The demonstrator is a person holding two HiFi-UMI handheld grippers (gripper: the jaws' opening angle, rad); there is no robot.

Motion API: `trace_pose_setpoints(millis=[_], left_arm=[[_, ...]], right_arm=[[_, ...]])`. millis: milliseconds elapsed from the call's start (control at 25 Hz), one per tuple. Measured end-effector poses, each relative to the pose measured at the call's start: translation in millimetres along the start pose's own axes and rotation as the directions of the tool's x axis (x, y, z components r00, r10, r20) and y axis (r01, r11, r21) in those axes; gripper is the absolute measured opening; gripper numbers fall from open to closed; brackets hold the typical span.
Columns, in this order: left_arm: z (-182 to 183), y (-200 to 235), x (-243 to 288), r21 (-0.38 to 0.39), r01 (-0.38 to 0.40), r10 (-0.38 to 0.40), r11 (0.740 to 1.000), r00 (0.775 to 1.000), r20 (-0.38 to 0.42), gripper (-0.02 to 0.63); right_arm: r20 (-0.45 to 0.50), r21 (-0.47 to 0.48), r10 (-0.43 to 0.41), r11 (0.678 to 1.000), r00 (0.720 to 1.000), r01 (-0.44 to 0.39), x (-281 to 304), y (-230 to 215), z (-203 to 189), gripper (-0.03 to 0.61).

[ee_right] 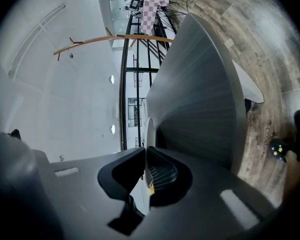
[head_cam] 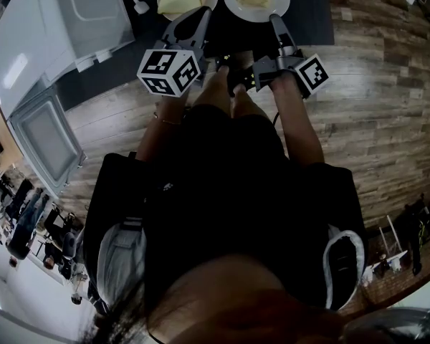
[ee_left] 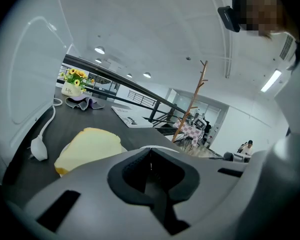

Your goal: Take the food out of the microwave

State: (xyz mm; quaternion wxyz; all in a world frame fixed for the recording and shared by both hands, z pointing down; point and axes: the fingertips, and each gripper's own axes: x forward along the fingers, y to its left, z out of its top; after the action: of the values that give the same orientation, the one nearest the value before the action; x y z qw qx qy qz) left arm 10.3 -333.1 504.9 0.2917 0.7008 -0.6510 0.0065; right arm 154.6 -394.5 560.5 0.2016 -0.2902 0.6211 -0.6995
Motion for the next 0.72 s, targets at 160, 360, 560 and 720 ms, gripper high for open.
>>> trace_pose_setpoints(millis=[160, 360, 560, 720], left_arm=[[0.0, -1.2, 2.3, -0.001, 0.008, -0.008, 1.0, 1.0, -0.003, 0.006], [1.0, 1.9, 3.2, 0.002, 0.007, -0.007, 1.0, 1.0, -0.007, 0.006], [1.2, 2.0, 4.2, 0.002, 0.012, -0.012, 1.0, 1.0, -0.009, 0.006], [2.6, 2.9, 4.9, 0.004, 0.012, -0.012, 1.0, 1.0, -0.009, 0.006]], right_arm=[[0.003, -0.014, -0.02, 1.0, 1.0, 0.02, 1.9, -2.4, -0.4, 0.011], [-0.004, -0.087, -0.06, 0.994, 0.998, 0.059, 6.4, -3.5, -0.1, 0.011], [-0.003, -0.085, -0.059, 0.995, 0.998, 0.059, 11.8, -4.2, -1.7, 0.011], [-0.005, -0.091, -0.073, 0.993, 0.997, 0.073, 12.4, -5.5, -2.7, 0.011]])
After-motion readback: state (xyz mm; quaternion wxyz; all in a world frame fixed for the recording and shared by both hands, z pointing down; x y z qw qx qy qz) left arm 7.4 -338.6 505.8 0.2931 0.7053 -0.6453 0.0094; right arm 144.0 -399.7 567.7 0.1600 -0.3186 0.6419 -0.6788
